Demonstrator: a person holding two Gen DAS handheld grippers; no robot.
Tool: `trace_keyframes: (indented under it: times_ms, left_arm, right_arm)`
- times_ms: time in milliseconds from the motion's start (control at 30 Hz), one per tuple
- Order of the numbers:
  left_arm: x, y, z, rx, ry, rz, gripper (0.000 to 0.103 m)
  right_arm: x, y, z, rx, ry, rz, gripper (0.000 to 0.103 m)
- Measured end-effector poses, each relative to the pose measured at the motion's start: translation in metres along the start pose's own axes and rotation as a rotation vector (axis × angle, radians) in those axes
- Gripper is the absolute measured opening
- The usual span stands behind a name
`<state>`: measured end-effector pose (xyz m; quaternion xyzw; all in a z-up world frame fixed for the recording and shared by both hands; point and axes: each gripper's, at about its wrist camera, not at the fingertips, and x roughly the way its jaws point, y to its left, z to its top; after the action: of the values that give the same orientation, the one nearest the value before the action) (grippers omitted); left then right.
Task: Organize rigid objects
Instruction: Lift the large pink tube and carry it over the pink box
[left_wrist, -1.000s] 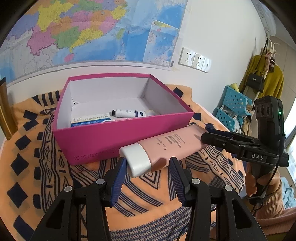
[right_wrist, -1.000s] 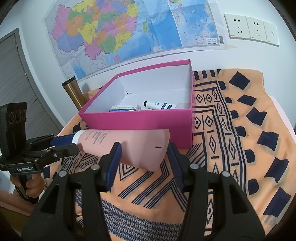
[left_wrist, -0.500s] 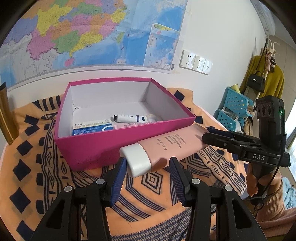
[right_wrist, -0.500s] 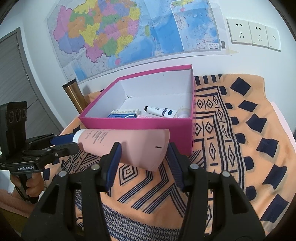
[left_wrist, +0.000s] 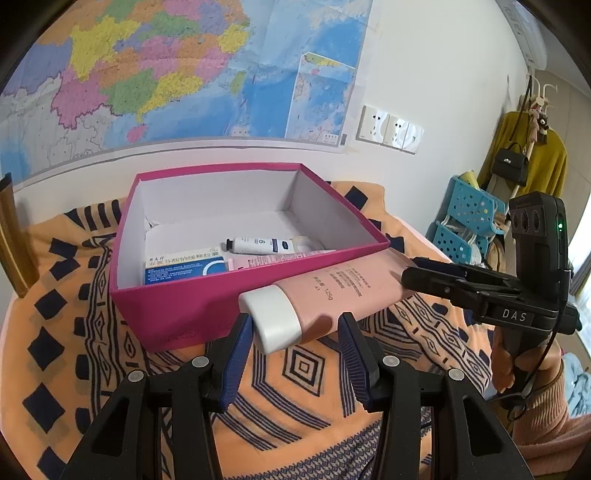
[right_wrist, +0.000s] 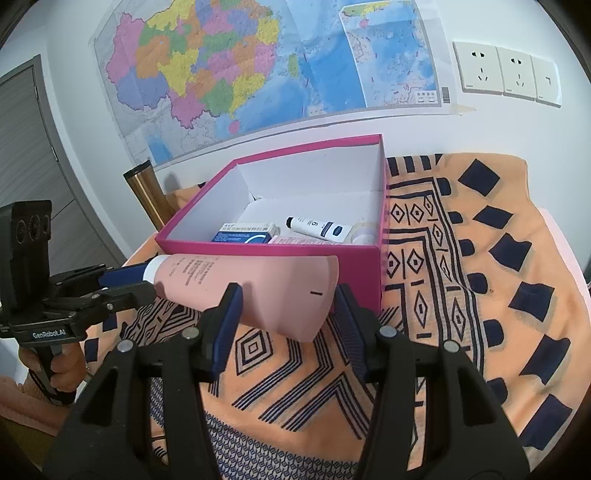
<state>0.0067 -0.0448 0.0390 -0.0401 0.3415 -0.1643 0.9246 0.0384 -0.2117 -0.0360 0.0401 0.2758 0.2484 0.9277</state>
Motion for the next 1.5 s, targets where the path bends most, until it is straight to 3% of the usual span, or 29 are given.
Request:
trace_keyframes:
  times_ms: [1500]
  left_arm:
    - [0.006,0.004,0.016,0.007,-0.029,0.009,0.048]
  right_arm:
    - [0.004,-0.006,0.019,-0.027,-0.024,-0.003,0.054]
